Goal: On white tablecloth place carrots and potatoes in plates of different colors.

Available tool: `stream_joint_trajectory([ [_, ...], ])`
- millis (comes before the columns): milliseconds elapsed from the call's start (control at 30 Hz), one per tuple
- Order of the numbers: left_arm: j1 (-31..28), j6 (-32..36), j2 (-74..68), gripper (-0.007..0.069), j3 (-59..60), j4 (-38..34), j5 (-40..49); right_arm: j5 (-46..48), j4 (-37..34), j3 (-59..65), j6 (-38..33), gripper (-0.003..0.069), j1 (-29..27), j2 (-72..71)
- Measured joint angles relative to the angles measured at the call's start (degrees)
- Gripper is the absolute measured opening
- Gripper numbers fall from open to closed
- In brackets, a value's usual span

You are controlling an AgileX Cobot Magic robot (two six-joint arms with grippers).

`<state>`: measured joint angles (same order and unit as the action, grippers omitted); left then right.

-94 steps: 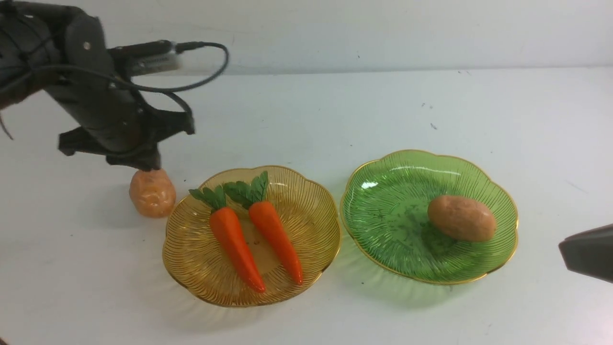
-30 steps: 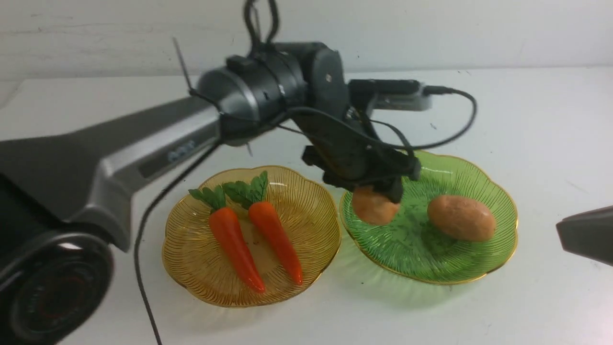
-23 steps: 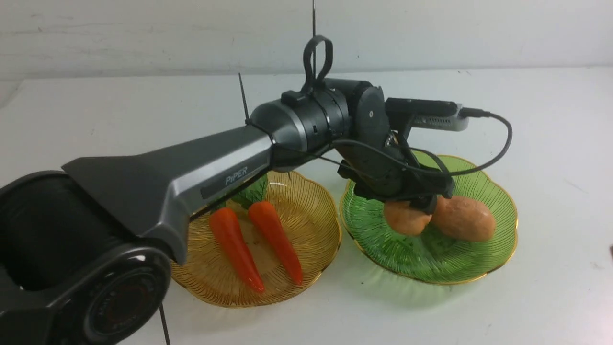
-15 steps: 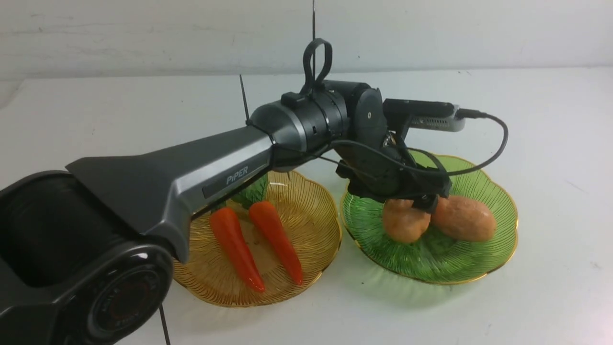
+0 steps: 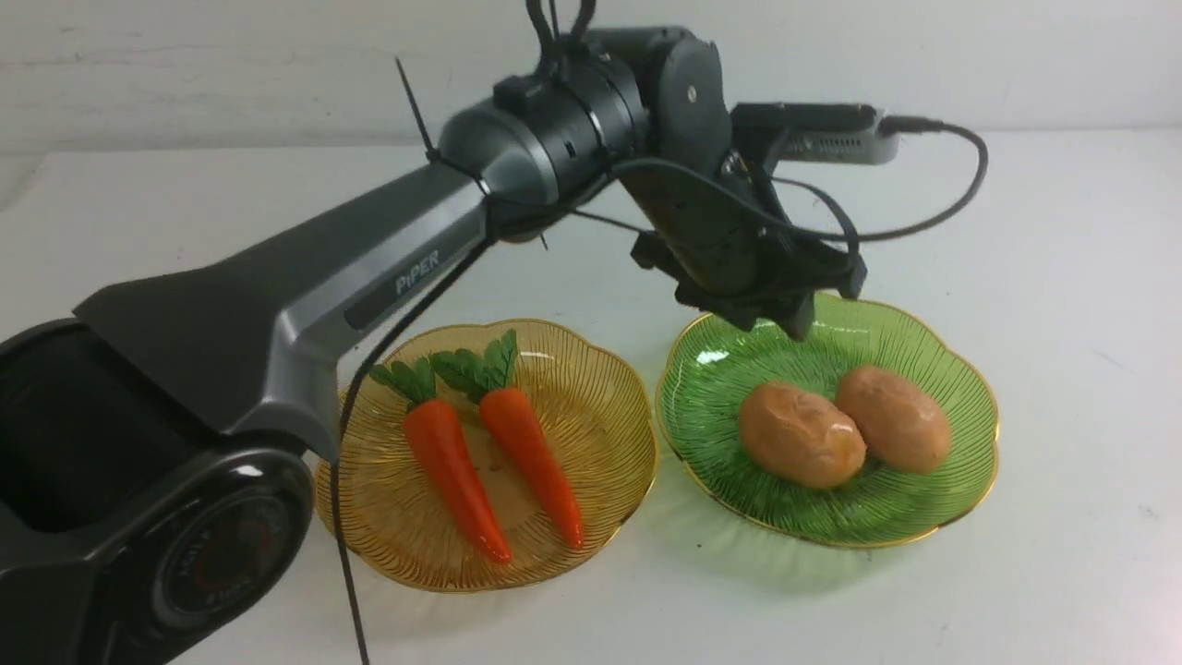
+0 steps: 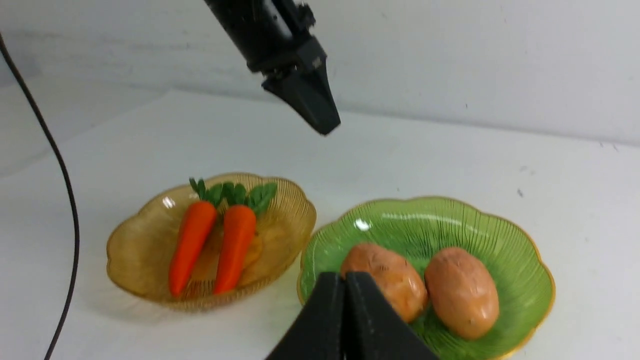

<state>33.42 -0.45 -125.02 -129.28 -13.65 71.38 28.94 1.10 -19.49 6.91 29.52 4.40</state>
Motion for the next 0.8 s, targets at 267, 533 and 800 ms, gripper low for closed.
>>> stream_joint_trajectory([
  [267, 0.0, 1.1, 0.0, -0.0003, 0.0, 0.0, 0.0, -0.9, 0.4, 0.3, 0.0, -0.0015, 0.0, 0.0],
  [533, 0.0, 1.2, 0.0, -0.0003, 0.0, 0.1, 0.0, -0.9, 0.4, 0.3, 0.0, -0.0015, 0.0, 0.0],
  [800, 0.0, 0.0, 0.1, -0.0003, -0.7, 0.1, 0.1, -2.4, 0.5, 2.6, -0.1, -0.0015, -0.1, -0.2],
])
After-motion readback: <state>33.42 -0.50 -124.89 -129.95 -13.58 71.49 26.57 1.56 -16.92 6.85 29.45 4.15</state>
